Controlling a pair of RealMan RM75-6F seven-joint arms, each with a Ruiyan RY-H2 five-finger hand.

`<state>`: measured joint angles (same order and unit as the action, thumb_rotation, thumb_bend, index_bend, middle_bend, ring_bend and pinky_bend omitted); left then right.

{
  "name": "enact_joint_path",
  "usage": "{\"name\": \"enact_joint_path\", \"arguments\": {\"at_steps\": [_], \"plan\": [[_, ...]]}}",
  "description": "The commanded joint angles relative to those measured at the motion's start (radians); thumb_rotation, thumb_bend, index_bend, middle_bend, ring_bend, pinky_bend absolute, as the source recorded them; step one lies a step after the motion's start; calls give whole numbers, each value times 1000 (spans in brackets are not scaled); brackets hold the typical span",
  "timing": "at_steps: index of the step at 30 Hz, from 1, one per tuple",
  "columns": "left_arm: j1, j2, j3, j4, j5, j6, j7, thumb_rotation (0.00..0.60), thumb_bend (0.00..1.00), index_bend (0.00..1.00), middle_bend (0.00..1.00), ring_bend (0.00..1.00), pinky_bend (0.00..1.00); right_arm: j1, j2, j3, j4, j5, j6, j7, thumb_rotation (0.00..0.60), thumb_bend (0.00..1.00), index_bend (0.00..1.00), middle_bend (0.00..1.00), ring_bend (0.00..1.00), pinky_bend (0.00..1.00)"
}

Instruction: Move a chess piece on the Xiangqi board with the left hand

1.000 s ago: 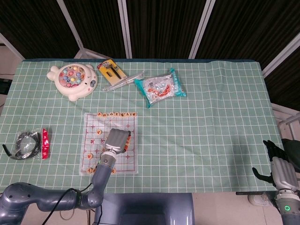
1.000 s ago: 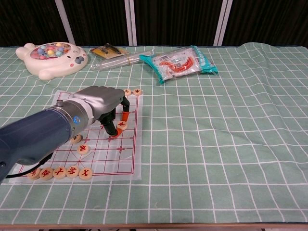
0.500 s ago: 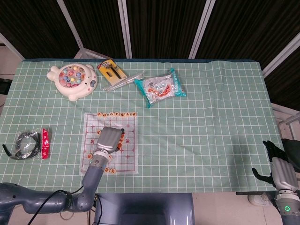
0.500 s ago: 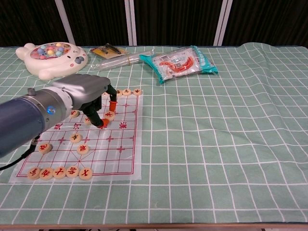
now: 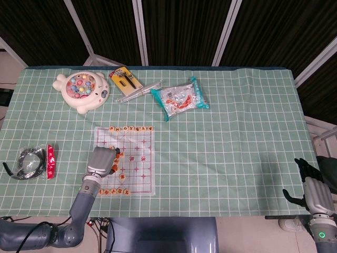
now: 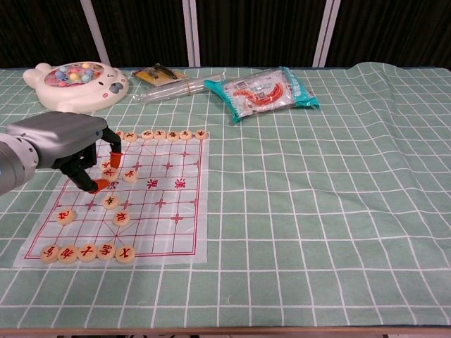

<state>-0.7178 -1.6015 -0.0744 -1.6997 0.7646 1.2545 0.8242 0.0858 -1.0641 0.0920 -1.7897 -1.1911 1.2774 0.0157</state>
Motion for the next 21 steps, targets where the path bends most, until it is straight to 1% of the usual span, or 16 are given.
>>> {"name": "enact_joint_path", "arguments": {"at_steps": [1, 7, 12, 21], "plan": [[10, 6, 6, 15, 6, -2, -13, 600, 321, 520, 1000, 1000, 1000, 0, 0, -1, 1, -2, 1, 0, 600, 366, 0, 0, 0, 0], [14, -2, 0, 63, 14, -25, -36, 600, 321, 520, 1000, 1000, 1000, 0, -1, -1, 1, -2, 0, -1, 600, 366, 0, 0, 0, 0], [10, -27, -4, 104, 13, -50, -38, 600, 321, 520, 1000, 1000, 1000, 0, 0, -1, 0, 0, 1, 0, 600, 366, 0, 0, 0, 0], [4, -63, -10, 142, 15, -72, -33, 600, 321, 520, 1000, 1000, 1000, 0, 0, -1, 0, 1, 0, 3, 600, 367, 0, 0, 0, 0]]}}
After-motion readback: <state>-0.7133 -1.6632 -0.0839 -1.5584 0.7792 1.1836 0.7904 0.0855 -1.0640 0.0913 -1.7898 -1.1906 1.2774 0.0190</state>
